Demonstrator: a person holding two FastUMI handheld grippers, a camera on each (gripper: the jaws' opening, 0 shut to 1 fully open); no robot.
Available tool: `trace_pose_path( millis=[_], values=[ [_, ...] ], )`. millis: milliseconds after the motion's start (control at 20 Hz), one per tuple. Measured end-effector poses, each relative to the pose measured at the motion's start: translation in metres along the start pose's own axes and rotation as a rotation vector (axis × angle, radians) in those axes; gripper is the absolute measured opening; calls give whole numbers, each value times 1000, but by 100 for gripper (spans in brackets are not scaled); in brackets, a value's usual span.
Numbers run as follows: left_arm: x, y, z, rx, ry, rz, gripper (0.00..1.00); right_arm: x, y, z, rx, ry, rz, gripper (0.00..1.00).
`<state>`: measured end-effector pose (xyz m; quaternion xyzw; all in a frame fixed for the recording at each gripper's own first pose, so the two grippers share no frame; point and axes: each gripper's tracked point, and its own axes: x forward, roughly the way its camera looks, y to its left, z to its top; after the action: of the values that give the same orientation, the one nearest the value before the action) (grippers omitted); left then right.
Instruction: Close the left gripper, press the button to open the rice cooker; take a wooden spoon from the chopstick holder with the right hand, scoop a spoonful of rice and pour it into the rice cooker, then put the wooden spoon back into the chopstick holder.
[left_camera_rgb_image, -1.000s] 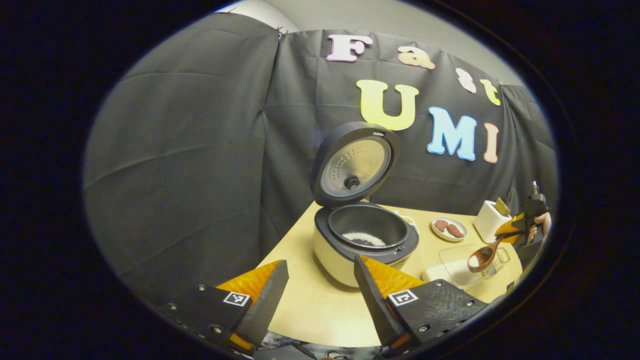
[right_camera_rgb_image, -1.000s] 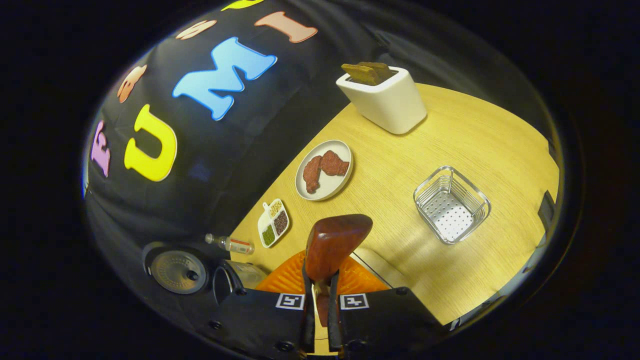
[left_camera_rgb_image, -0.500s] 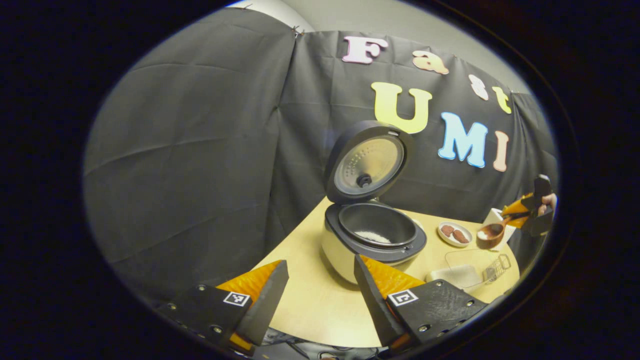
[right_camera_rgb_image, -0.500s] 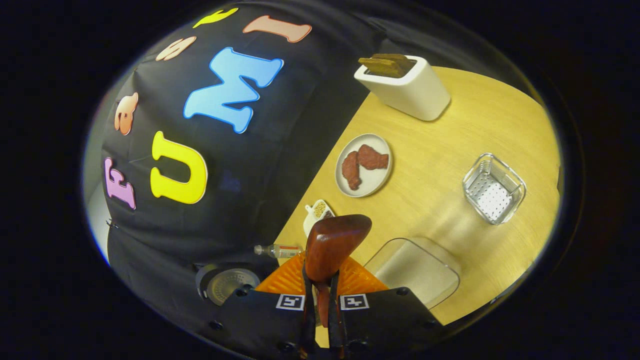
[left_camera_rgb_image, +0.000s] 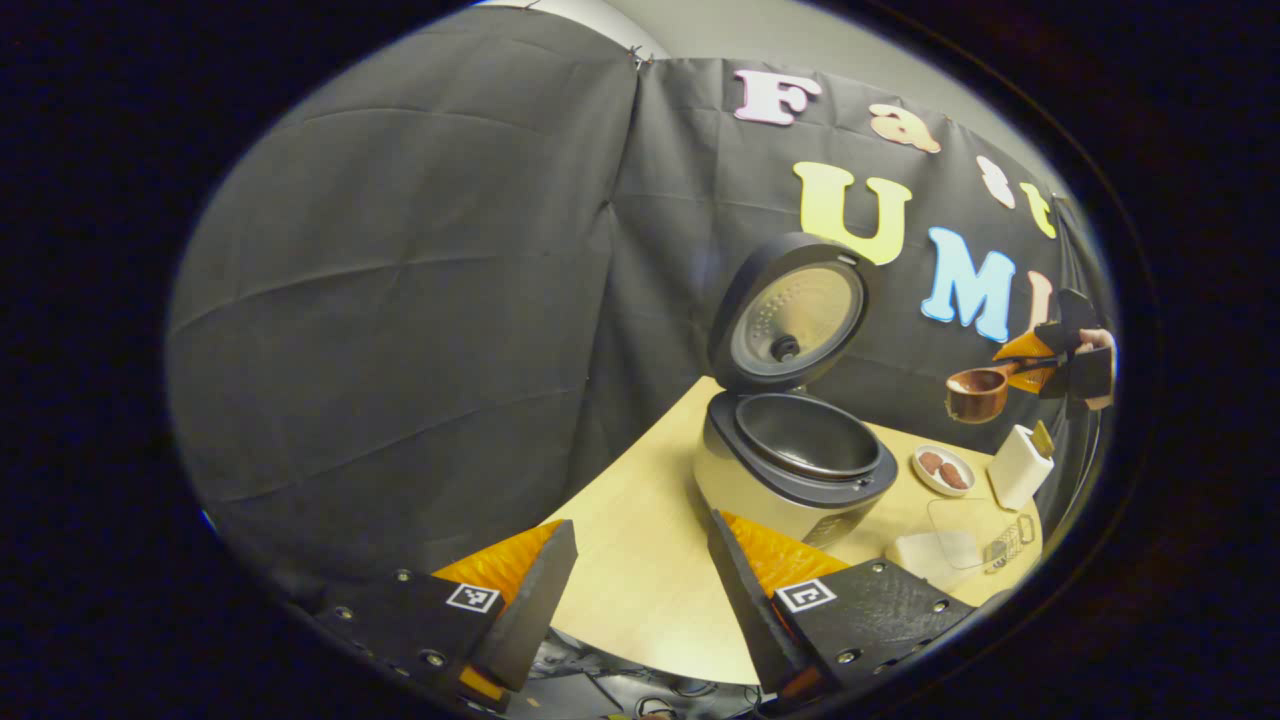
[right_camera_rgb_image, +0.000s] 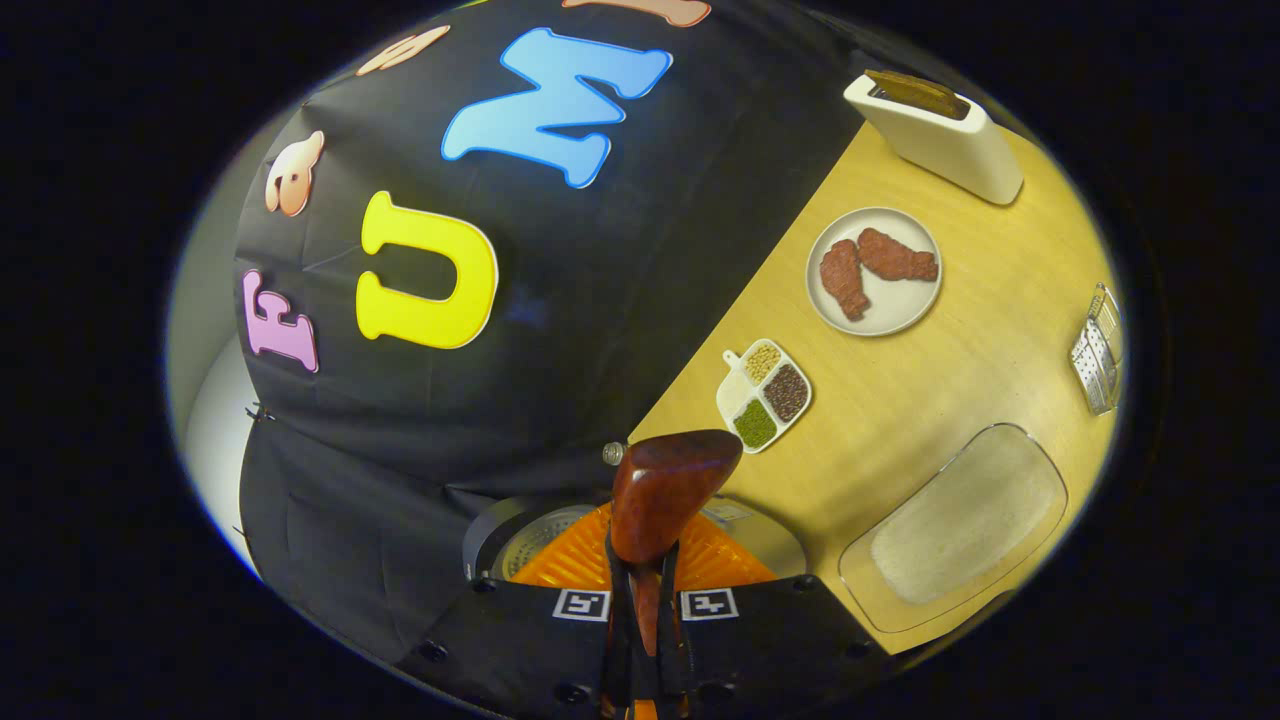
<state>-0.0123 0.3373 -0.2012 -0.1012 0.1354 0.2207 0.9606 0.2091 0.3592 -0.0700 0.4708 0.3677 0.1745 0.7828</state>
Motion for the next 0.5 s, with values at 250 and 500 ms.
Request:
trace_pose_path(
  millis=[250, 500],
  values=[
    [1, 21, 2, -14, 1, 51, 84, 49, 34, -32, -72, 65, 18, 11],
    [1, 38, 2, -34, 5, 95, 84, 94, 40, -60, -211, 112, -20, 12]
  ],
)
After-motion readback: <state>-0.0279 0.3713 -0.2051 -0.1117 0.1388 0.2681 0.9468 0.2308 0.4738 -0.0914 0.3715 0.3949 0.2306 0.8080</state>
